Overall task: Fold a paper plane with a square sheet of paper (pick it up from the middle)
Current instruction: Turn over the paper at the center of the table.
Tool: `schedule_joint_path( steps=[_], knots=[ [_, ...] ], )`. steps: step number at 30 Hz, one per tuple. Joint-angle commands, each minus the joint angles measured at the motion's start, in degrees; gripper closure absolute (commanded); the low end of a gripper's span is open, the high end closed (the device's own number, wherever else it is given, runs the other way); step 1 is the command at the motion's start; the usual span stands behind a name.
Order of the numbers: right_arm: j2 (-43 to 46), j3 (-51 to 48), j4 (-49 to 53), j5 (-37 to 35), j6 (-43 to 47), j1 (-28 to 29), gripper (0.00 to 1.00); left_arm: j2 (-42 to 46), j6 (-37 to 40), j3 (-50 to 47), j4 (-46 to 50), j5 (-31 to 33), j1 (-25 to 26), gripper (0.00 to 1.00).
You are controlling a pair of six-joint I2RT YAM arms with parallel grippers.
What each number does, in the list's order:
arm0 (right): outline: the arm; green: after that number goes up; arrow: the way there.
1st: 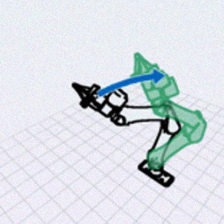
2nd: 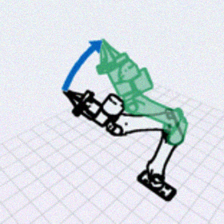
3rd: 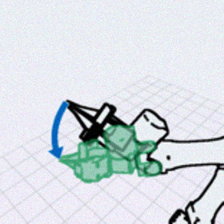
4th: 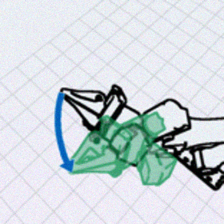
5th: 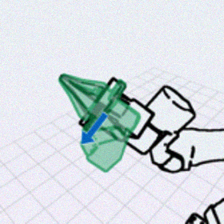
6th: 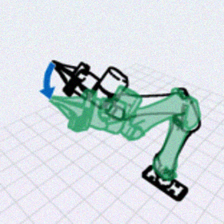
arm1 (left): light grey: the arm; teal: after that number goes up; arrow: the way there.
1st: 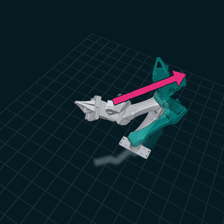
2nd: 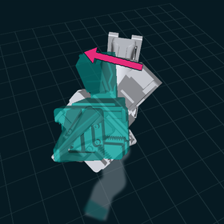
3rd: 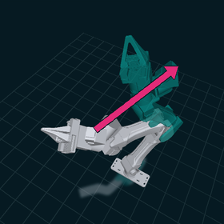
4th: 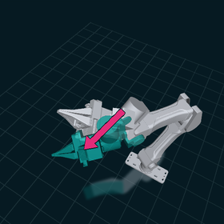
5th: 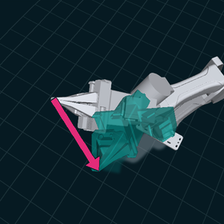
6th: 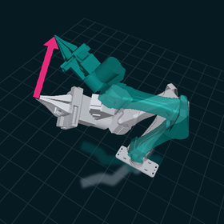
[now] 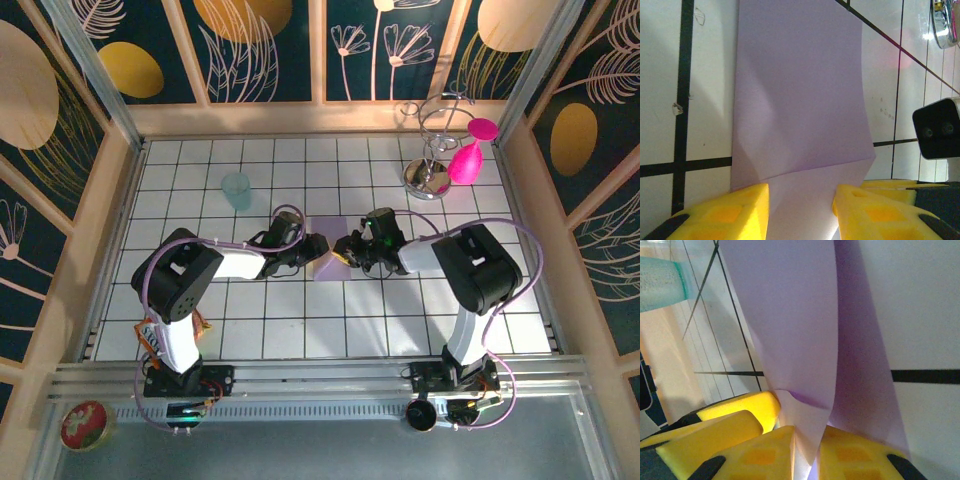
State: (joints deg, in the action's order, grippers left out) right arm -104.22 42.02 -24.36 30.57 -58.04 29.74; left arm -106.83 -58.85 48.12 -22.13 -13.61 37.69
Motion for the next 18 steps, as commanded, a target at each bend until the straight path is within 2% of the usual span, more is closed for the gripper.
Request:
schedule_joint_path(
  steps=[1,9,14,18],
  knots=[
    [-0.89,0.43,-4.45,1.77,-1.33,0.50,0.82,-0.42,-0.26,-0.84,1.83,1.11,-0.43,0.60],
    [-1.52,-0.82,-6.29,1.31,-1.07,0.41,0.92,3.07,-0.47,-1.83,1.25,1.43,-1.10,0.59],
    [1.80,-0.93,-6.20,0.15,1.91,-0.33,0.98,8.22,-1.81,-5.17,-1.64,1.07,-2.91,0.54],
    [6.67,-1.22,-9.02,1.95,5.01,-1.90,0.99,14.44,-6.77,-12.06,-15.99,-6.16,-5.41,0.44]
  ],
)
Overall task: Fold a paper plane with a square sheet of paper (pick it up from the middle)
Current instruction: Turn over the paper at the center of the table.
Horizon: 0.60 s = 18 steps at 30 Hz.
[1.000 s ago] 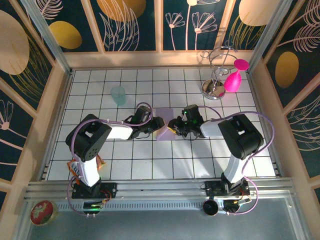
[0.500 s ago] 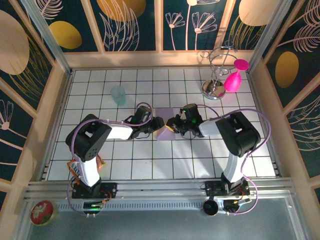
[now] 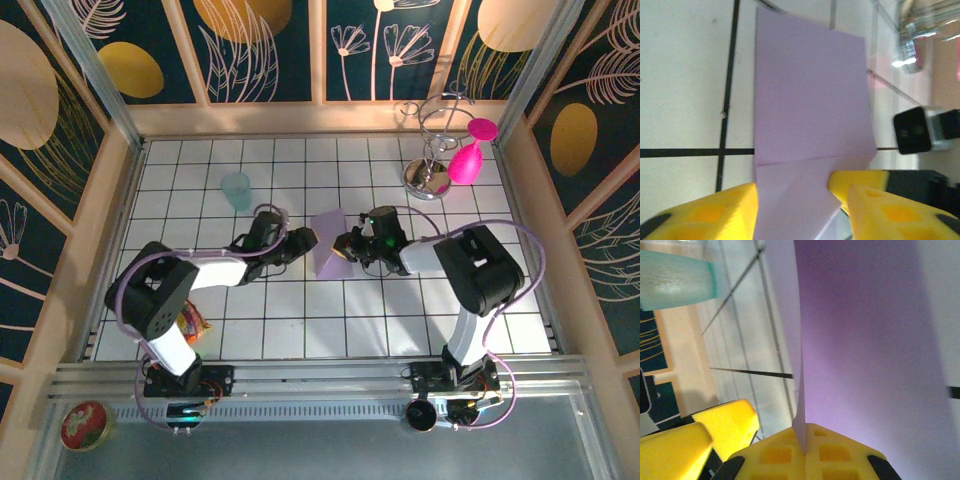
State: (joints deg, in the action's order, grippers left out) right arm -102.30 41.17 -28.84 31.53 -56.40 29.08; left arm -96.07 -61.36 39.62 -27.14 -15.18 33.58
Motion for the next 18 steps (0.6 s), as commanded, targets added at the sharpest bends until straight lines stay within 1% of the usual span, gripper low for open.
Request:
schedule_joint_path(
  steps=[1,3,8,13,18],
  knots=[
    [5.99,-0.47,-5.63,1.84,3.83,-1.69,0.99,5.09,-6.18,-5.11,-15.06,-5.55,-1.65,0.40],
    [7.99,-0.56,-7.67,3.91,4.01,-2.60,0.99,7.07,-7.78,-6.51,-18.24,-6.54,-2.27,0.36],
    [11.51,-0.83,-12.55,8.63,1.97,-4.46,0.99,8.91,-6.88,-4.34,-14.38,-9.19,-2.31,0.28],
    [13.04,-2.05,-19.44,12.98,-1.66,-4.91,0.98,8.21,-10.13,-4.20,-20.65,-13.81,-2.31,0.21],
    [12.23,-3.21,-25.27,15.79,-5.24,-4.90,0.98,7.72,-10.82,-3.96,-24.26,-15.81,-2.33,0.23]
  ],
)
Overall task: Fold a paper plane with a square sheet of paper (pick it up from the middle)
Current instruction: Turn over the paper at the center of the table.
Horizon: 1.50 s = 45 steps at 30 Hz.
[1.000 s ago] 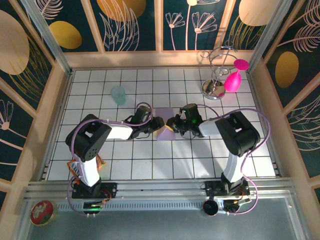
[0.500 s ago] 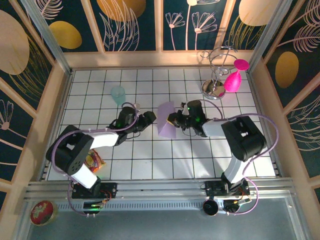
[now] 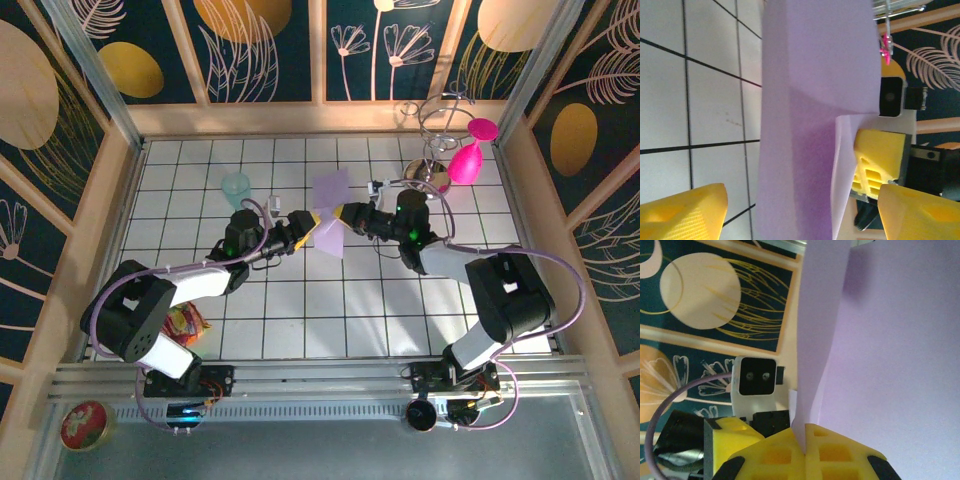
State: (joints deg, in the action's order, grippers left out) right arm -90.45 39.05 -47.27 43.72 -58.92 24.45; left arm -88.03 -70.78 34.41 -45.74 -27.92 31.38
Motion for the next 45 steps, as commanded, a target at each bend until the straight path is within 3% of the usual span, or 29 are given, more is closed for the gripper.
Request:
schedule_joint_path(
  steps=[1,13,20,29,32,36,40,45],
  knots=[
    [0.06,-1.20,-7.42,4.01,-3.13,-0.27,0.98,-0.40,-1.51,1.27,-6.42,-3.62,-0.10,0.24],
    [-1.28,-2.04,-7.58,6.99,-3.35,-0.21,0.96,-1.22,-4.48,0.92,-13.39,-6.67,-0.10,0.53],
    [-0.35,-2.31,-5.09,6.11,-2.19,-0.92,0.92,-1.01,-2.82,1.09,-10.25,-5.49,-0.13,0.71],
    [3.76,-1.96,8.49,1.56,4.23,-2.97,0.64,-0.84,2.02,2.04,-2.56,-3.22,-0.14,0.94],
    [7.20,-1.72,17.55,-4.26,9.16,-5.15,0.50,-0.07,6.75,3.57,6.17,-0.27,-0.17,0.95],
    [11.53,2.08,33.71,-16.58,18.31,-5.93,0.37,1.81,19.39,11.36,31.01,8.65,-0.08,0.95],
    [14.10,4.75,41.62,-24.47,23.05,-5.93,0.33,3.55,29.09,19.76,50.33,20.54,0.03,0.95],
    [14.61,5.27,43.89,-27.96,23.51,-6.09,0.33,2.47,35.21,28.04,65.02,35.22,2.30,0.96]
  ],
)
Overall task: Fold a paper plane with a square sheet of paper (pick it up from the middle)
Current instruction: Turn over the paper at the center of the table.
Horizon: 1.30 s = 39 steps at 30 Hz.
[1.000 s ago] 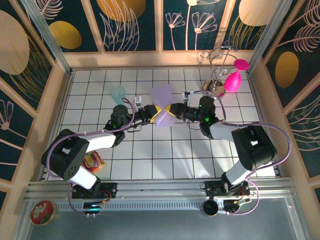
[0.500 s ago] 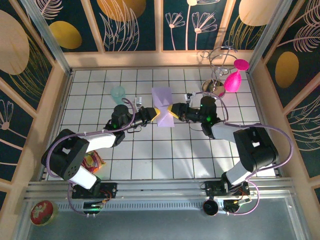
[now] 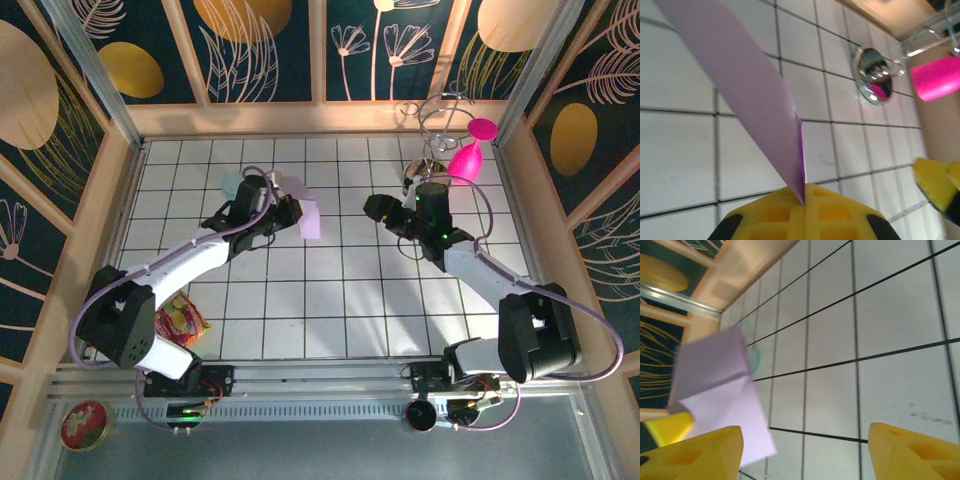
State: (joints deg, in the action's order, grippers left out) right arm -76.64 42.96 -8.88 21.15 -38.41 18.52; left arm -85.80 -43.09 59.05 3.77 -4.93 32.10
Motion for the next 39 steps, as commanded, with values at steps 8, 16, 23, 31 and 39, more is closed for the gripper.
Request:
schedule_joint_path(
  steps=[8,16,23,31,39],
  knots=[
    [0.02,0.82,5.97,-6.29,2.11,-0.45,0.34,-11.17,10.13,14.61,31.62,31.74,9.26,0.97],
    [0.95,-0.22,6.18,-6.25,1.91,-1.02,0.34,-27.16,6.61,23.34,41.92,43.54,12.60,0.98],
    [1.58,-0.68,6.54,-6.11,1.42,-1.72,0.34,-28.18,9.66,17.68,28.20,24.72,12.97,0.93],
    [1.23,-0.86,6.06,-4.63,0.82,-1.78,0.34,-25.32,9.61,13.26,19.59,15.00,12.13,0.74],
    [-0.94,-1.88,3.98,-2.69,-0.39,-0.04,0.38,-15.55,6.71,5.85,9.34,5.10,7.93,0.51]
  ],
)
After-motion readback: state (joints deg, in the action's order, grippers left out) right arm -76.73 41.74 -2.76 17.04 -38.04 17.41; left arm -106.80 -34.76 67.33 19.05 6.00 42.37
